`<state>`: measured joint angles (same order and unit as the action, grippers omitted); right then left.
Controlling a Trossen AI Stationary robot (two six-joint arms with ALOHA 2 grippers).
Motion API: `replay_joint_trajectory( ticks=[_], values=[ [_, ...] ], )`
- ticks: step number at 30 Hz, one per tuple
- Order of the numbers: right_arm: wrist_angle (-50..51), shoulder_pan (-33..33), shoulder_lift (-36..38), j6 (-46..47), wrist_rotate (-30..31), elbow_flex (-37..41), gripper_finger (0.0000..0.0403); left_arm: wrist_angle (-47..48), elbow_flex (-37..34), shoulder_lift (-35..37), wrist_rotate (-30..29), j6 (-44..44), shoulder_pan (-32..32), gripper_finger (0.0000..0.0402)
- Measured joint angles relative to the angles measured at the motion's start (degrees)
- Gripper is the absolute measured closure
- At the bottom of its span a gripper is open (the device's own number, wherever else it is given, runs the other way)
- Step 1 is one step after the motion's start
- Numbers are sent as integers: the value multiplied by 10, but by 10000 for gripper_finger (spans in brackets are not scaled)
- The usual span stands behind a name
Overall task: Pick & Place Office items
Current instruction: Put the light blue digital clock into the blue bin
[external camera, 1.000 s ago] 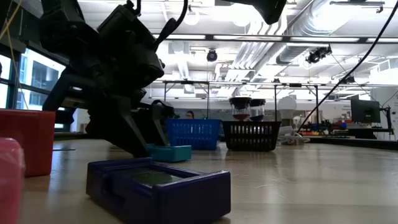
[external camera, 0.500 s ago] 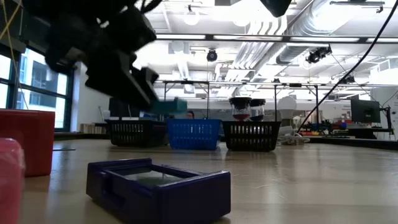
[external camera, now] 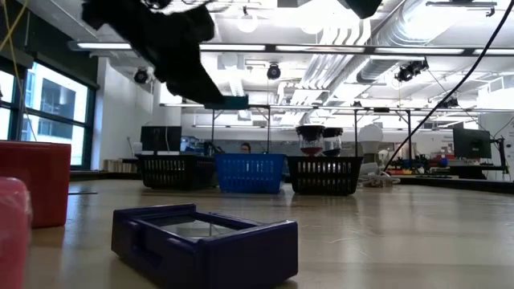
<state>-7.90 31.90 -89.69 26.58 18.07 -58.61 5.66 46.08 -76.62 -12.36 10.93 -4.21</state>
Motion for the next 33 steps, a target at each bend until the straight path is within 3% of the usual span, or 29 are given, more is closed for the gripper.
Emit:
replay_joint_trajectory(
  ticks=[12,20,28,33],
  values=[
    [0,0,0,1,0,0,101,0,53,-70,76,68,109,257],
    [2,0,0,1,2,0,101,-49,61,-157,105,76,134,257],
    [7,4,0,1,2,0,101,-72,61,-179,125,102,149,256],
    [10,4,0,1,2,0,101,-86,61,-179,124,110,150,204]
  ],
)
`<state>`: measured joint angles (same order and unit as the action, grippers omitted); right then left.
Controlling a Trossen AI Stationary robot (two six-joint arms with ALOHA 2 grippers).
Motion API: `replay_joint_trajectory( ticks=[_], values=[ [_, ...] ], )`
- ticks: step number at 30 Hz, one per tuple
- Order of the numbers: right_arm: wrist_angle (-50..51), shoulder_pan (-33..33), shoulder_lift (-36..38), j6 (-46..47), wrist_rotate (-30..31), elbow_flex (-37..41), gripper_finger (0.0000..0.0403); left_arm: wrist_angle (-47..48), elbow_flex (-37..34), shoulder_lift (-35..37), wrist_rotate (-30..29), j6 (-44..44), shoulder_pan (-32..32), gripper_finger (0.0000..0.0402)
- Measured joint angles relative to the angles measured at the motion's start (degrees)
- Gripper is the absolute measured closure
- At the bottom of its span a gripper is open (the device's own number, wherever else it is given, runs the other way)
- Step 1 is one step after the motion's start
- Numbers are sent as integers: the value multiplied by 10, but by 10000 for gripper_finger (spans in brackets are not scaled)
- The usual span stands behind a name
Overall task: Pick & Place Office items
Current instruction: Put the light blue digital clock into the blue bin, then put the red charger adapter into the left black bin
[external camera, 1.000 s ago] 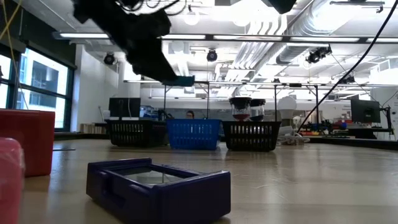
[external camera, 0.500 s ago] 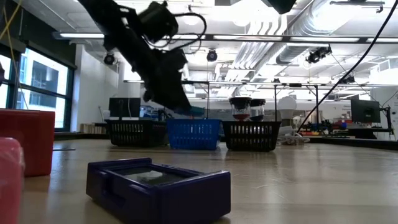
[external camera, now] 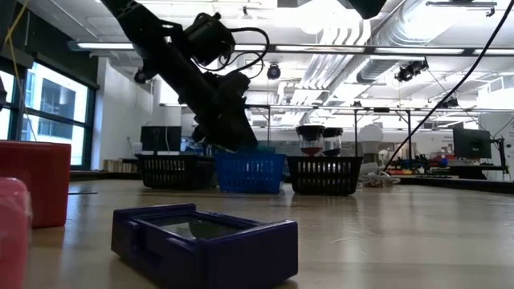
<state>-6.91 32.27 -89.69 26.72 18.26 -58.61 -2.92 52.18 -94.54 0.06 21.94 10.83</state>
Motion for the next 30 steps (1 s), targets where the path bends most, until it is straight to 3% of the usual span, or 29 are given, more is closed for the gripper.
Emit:
replay_joint_trajectory(
  ticks=[4,10,17,23,30],
  values=[
    [3,0,0,0,0,0,101,0,0,0,1,9,0,171],
    [3,0,0,0,0,0,101,-11,0,1,4,3,-1,164],
    [5,0,0,-1,0,0,101,-15,-1,78,85,-24,-21,163],
    [5,0,0,-15,0,0,101,25,0,175,126,-94,-113,162],
    [7,0,0,-27,0,0,101,151,0,234,28,-80,-288,162]
  ],
)
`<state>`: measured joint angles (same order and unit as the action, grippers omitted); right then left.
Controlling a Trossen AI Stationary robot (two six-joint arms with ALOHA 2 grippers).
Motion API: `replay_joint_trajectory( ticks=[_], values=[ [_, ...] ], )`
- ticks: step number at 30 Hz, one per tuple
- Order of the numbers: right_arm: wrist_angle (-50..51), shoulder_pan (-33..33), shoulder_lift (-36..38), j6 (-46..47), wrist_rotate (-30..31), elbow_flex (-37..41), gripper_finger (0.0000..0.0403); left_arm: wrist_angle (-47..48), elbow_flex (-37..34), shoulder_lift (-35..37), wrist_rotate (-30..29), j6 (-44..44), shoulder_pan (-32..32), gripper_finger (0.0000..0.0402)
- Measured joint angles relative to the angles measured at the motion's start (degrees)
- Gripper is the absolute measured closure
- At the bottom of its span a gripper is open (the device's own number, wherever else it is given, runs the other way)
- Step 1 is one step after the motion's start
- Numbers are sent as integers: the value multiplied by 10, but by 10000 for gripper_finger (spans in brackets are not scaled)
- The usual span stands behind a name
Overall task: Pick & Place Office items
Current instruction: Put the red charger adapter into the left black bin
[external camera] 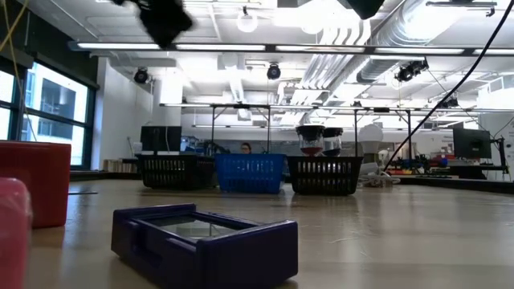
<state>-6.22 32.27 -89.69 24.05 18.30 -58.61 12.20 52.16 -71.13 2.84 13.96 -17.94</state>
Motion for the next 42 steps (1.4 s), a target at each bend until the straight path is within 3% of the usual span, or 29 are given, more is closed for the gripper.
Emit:
replay_joint_trajectory(
  ticks=[2,6,9,11,24,28,34,42],
  values=[
    [0,0,0,-3,0,0,101,24,0,-1,-15,-7,-52,162],
    [0,-2,0,-3,2,0,101,42,0,-1,-112,39,-137,162],
    [-2,-2,0,-3,2,0,101,73,0,-1,-173,96,-171,162],
    [-4,-2,0,0,2,0,101,97,0,-5,-184,149,-180,162],
    [-9,-2,0,2,2,0,101,122,11,-95,-143,276,-208,164],
    [-9,-2,0,2,2,0,101,122,11,-115,-139,285,-202,164],
    [-13,-2,-6,2,2,0,101,114,22,-148,-79,311,-183,164],
    [-11,-2,-17,6,2,1,101,111,28,-176,-74,340,-183,164]
  ],
)
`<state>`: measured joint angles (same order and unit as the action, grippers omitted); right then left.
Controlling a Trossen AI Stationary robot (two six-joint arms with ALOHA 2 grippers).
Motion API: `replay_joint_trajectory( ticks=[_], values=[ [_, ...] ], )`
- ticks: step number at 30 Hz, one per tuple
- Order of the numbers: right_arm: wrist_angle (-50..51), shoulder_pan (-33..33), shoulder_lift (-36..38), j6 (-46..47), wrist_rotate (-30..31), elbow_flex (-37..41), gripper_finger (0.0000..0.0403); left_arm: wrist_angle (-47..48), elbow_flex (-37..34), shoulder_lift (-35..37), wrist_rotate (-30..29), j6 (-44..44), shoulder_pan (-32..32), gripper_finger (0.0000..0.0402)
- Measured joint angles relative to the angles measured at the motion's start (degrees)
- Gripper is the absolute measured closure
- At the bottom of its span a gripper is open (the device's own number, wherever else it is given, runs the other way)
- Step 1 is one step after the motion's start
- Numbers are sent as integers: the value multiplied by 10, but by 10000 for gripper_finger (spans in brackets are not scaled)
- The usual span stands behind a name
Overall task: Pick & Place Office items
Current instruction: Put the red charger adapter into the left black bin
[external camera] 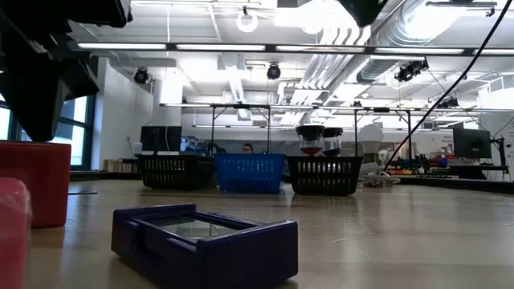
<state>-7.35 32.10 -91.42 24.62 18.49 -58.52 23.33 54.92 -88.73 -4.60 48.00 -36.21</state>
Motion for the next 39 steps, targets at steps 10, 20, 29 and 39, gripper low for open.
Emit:
replay_joint_trajectory(
  ticks=[10,20,29,39],
  values=[
    [-6,0,-4,4,-4,0,101,-43,0,-3,8,34,0,164],
    [-11,1,-4,-2,-4,0,101,-47,0,-48,27,69,0,164],
    [-12,1,-4,7,-4,0,101,-43,0,-80,51,69,22,165],
    [-14,1,-4,7,-4,0,101,-45,0,-93,89,69,40,230]
  ],
)
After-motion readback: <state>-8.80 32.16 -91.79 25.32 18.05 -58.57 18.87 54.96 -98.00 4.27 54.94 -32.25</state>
